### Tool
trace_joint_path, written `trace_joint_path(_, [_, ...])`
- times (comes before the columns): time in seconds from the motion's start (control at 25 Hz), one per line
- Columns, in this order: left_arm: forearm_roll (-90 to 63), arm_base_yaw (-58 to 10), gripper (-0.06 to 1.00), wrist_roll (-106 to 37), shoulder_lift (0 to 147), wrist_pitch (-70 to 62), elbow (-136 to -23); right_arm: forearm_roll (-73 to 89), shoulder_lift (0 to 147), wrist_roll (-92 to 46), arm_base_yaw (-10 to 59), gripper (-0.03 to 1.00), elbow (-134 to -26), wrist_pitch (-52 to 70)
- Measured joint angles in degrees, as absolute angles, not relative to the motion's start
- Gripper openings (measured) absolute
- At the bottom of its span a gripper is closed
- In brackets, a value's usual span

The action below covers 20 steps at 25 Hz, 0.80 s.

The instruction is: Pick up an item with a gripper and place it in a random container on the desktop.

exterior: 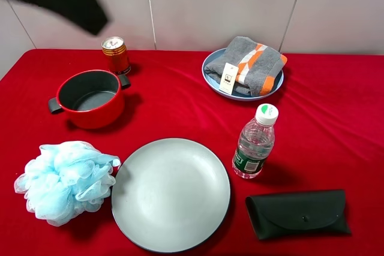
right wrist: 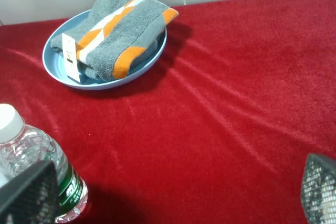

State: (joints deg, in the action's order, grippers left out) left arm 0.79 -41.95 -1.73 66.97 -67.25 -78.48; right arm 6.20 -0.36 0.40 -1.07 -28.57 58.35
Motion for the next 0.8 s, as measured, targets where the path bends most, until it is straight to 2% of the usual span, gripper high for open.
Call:
trace_joint_path(0.6, [0.84, -41.87, 0.99, -5.50, 27.58, -67.19, -60.57, 6.20, -0.36, 0.40, -1.07, 0.69, -28.57, 58.40])
trace_joint_path(0.8, [0.72, -36.66, 0.99, -5.50, 19.17, -67.19, -51.86, 6.20, -0.36, 0.40, -1.07, 0.69, -28.57, 58.40])
